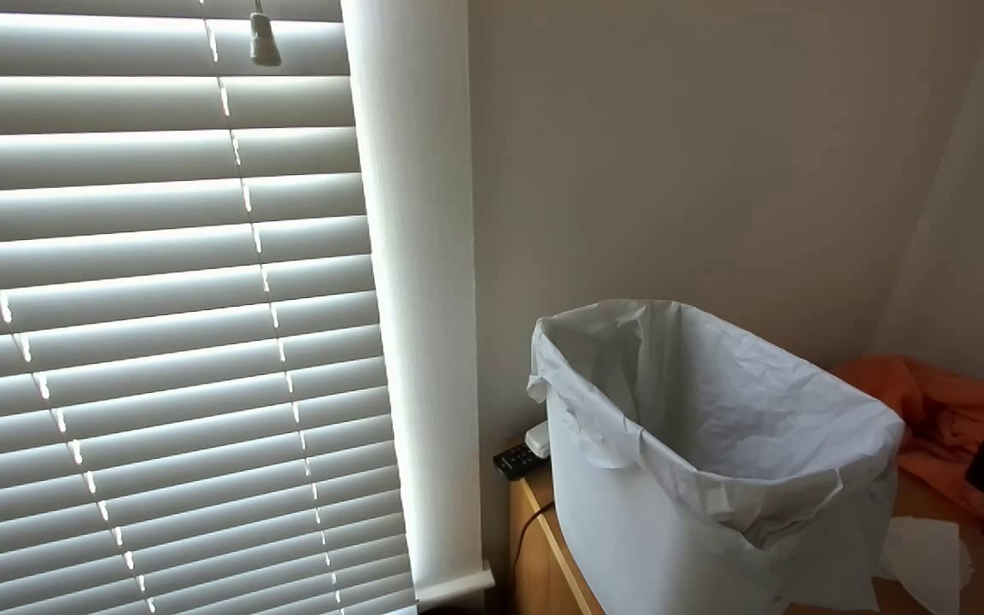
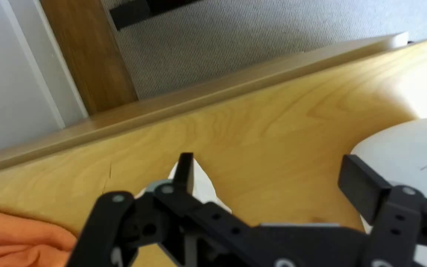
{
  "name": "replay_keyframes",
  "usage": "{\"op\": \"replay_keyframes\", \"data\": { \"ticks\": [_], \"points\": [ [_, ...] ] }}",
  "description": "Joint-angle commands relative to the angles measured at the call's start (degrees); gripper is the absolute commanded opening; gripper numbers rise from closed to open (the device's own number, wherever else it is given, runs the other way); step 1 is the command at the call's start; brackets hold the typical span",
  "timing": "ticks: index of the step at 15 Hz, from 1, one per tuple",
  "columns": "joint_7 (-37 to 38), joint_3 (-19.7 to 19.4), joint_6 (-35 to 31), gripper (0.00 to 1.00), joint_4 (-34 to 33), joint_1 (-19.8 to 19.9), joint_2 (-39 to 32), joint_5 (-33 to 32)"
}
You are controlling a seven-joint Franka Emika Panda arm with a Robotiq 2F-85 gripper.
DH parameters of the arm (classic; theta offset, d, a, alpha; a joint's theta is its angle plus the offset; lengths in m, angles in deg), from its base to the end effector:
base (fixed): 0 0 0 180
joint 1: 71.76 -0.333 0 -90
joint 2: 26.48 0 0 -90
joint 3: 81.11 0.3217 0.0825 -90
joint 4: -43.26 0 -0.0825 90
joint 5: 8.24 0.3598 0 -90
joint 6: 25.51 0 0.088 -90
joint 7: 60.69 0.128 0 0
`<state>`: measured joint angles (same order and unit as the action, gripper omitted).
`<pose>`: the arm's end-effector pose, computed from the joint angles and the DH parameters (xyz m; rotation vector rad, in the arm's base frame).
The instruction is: Unfold the white napkin then put the orange object on the counter
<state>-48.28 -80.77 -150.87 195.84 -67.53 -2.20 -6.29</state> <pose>0.3570 -0.0226 0.3696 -3.0832 0.4746 0.0827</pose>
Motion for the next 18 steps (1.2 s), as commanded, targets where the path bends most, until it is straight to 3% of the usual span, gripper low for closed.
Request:
{"op": "replay_keyframes", "data": {
  "ticks": [1, 4, 10, 15, 18],
  "points": [
    [-1.0, -1.2, -12.5, 1.00, 3.4, 1.1, -2.8, -0.7],
    [-2.9, -3.0, -18.5, 1.00, 4.4, 0.7, -6.9, 1.6],
    [-2.6, -3.2, -17.4, 1.00, 3.6, 0.8, -7.9, 2.4],
    [2.9, -0.8, -25.3, 1.00, 3.8, 6.2, -14.5, -14.6],
    [6.1, -1.3, -30.9, 1.00, 3.0, 7.2, -19.1, -20.3]
  ]
}}
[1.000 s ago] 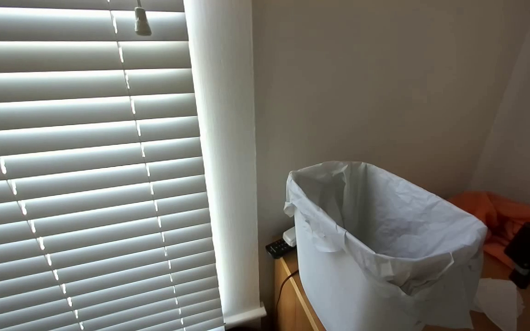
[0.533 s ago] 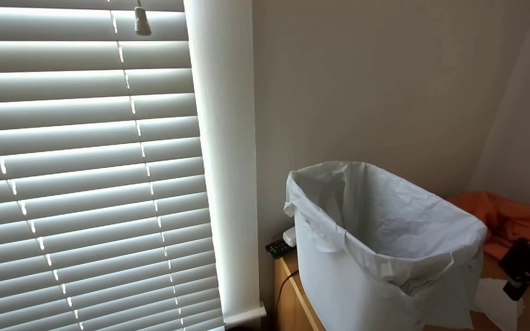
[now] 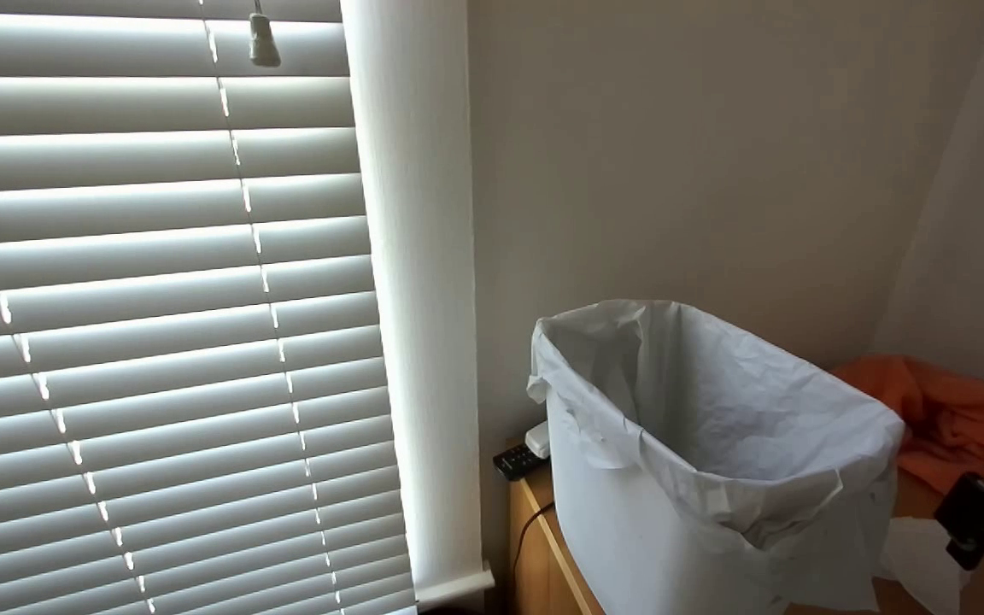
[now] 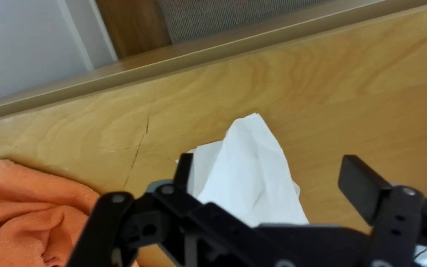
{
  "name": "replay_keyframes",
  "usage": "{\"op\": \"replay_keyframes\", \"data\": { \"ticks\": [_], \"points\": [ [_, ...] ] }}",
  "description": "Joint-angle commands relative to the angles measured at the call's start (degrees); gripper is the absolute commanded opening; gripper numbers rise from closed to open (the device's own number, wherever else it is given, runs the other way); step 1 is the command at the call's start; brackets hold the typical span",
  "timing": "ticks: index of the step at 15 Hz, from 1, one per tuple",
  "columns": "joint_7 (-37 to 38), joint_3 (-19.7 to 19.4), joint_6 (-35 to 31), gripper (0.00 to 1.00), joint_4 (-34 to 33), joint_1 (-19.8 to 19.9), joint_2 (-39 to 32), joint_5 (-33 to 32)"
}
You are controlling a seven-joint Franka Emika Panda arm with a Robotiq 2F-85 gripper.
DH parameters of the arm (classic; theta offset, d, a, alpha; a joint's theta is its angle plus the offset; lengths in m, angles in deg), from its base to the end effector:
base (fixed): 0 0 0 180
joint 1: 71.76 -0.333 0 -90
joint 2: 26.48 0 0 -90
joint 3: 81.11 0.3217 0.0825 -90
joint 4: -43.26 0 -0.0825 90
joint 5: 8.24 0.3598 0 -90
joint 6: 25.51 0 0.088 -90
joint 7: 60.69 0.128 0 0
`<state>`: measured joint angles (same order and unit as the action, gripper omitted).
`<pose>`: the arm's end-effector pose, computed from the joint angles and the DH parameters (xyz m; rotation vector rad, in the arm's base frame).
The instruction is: Unfold the white napkin then put the orange object on the counter
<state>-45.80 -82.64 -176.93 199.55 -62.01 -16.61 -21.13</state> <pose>0.3855 -0.0729 0.2899 3.0036 -0.3980 0.1375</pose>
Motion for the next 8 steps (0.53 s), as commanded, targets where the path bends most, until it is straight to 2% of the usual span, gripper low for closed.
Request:
{"op": "replay_keyframes", "data": {
  "ticks": [1, 5, 6, 8],
  "points": [
    [4.0, 0.3, -6.2, 1.00, -1.2, 1.4, -6.5, -6.1],
    [8.6, -0.7, -7.8, 1.00, -4.1, -0.3, -12.8, -10.5],
    [11.7, -1.3, -8.0, 1.00, -5.2, -0.7, -14.4, -13.4],
    [13.0, -2.5, -8.4, 1.00, -7.1, -2.5, -17.4, -13.7]
  ]
}}
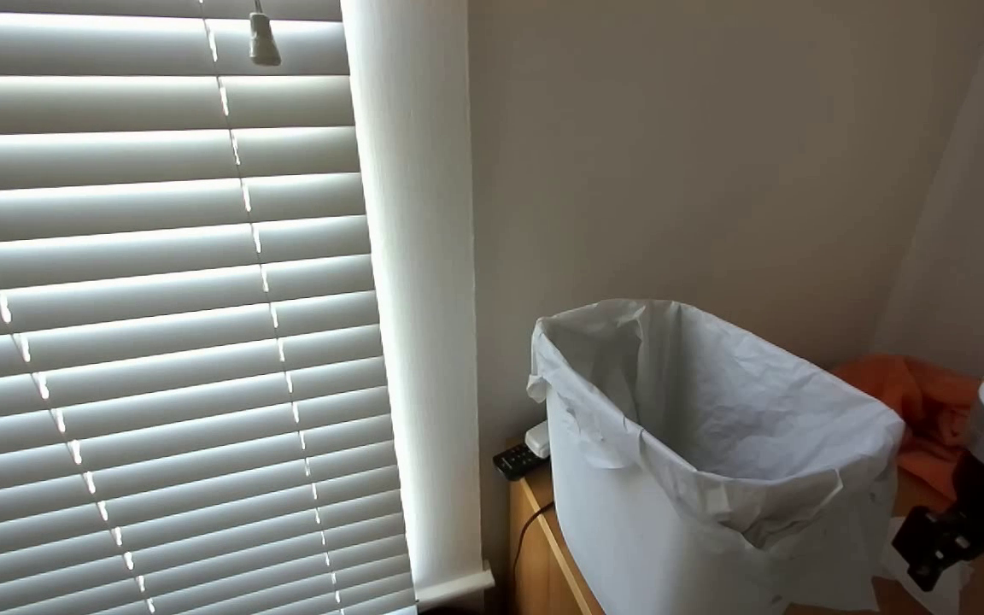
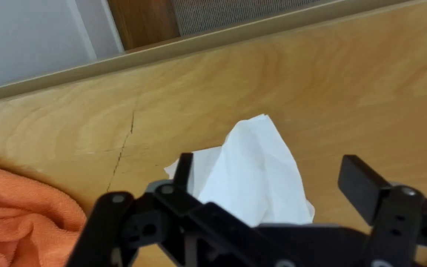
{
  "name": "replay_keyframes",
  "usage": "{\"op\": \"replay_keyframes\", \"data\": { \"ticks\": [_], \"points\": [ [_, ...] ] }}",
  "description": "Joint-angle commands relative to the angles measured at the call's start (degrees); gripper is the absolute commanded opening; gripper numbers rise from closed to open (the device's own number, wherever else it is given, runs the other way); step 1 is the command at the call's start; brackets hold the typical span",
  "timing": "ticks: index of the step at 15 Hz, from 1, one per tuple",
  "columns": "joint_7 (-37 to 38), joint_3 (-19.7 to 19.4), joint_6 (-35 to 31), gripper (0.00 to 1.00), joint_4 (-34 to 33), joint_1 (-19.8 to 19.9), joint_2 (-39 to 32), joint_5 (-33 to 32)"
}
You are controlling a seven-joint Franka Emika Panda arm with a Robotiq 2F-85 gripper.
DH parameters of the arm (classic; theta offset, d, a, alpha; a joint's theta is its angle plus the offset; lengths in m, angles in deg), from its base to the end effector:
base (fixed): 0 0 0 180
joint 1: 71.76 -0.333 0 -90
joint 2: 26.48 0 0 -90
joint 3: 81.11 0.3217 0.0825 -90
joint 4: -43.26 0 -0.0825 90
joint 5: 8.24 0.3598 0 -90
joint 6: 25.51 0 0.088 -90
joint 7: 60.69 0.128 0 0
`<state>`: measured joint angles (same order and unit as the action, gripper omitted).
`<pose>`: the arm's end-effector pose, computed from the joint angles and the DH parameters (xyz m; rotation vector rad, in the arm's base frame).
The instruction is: Unfold the white napkin then put the orange object on the counter
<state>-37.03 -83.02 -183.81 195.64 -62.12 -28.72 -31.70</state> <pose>0.4115 -0.0702 0.2382 2.9618 -0.3542 0.1191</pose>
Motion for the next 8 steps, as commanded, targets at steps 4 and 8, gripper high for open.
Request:
{"op": "replay_keyframes", "data": {
  "ticks": [4, 8],
  "points": [
    [8.0, -5.9, -0.7, 1.00, -7.4, -7.0, -9.8, -6.3],
    [7.9, -8.7, -1.2, 0.73, -9.9, -10.7, -12.9, -5.2]
  ]
}}
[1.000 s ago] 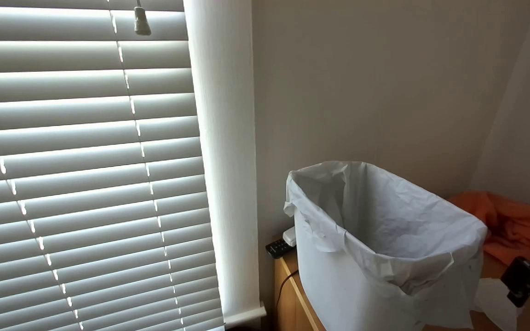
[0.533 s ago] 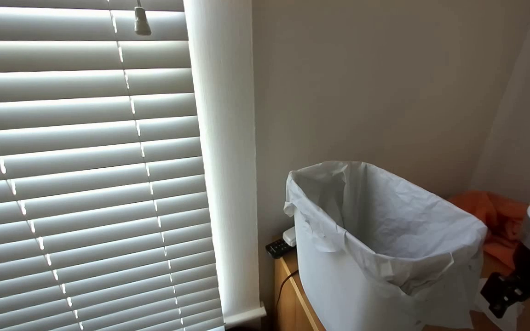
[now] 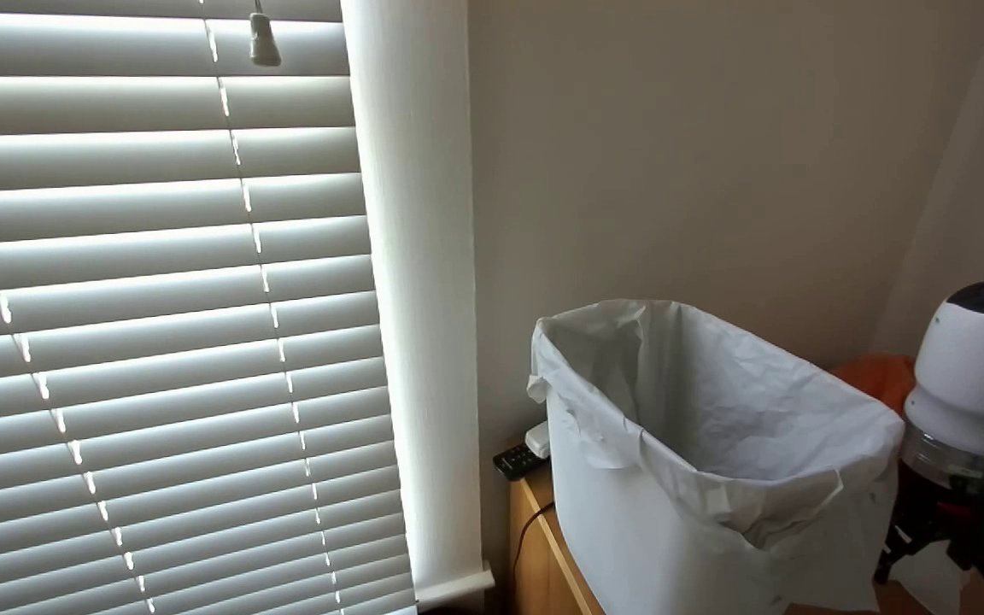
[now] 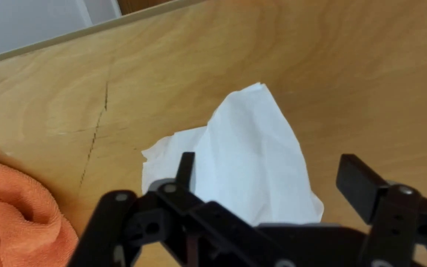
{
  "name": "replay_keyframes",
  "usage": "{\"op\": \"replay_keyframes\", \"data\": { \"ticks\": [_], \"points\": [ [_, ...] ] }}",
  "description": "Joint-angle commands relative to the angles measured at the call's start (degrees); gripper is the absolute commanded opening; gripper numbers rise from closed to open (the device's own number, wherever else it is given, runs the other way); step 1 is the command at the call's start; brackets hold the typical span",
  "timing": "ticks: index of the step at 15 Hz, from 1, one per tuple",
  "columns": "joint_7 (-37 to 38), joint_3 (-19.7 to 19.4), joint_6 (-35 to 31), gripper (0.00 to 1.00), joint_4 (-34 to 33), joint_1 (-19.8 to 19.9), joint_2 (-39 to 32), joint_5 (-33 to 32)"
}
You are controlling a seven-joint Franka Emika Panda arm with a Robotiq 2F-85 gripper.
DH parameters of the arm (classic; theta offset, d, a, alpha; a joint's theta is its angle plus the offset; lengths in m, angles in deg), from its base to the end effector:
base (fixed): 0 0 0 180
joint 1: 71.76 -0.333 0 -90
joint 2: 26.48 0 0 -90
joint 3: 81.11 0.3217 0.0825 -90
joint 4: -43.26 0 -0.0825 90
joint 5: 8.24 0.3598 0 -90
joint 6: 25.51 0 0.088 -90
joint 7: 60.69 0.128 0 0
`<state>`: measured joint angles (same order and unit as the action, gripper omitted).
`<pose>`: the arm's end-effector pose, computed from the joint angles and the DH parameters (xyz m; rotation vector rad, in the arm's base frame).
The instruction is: Unfold the white napkin then put the orange object on the counter
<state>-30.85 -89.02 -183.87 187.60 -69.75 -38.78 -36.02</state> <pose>0.4515 -0.0649 0.2057 2.9136 -0.3523 0.0904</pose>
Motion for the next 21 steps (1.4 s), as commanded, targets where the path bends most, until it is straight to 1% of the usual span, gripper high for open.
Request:
{"op": "replay_keyframes", "data": {
  "ticks": [1, 2, 4, 5, 9, 10, 13, 15, 17, 21],
  "points": [
    [1.7, -3.3, -0.9, 0.66, -2.2, -3.8, -3.2, -0.7],
    [1.7, -3.9, -0.5, 0.56, -2.5, -4.7, -3.2, -0.8],
    [1.6, -4.9, 0.9, 0.42, -2.4, -5.8, -2.1, -0.4],
    [1.9, -5.5, 1.5, 0.33, -2.4, -6.3, -1.4, -0.6],
    [-0.4, -5.2, 4.5, 0.04, -2.5, -5.3, 0.4, 3.0],
    [-0.8, -4.9, 5.3, 0.00, -2.6, -4.9, 0.7, 4.0],
    [-1.2, -4.9, 7.9, 0.00, -3.4, -3.9, 1.7, 5.8],
    [-0.6, -5.6, 8.7, 0.00, -4.1, -3.3, 2.3, 4.9],
    [0.1, -6.3, 8.8, 0.00, -5.3, -2.6, 2.2, 3.3],
    [2.5, -8.6, 6.6, 0.00, -8.1, -1.8, 0.4, -1.8]
  ]
}}
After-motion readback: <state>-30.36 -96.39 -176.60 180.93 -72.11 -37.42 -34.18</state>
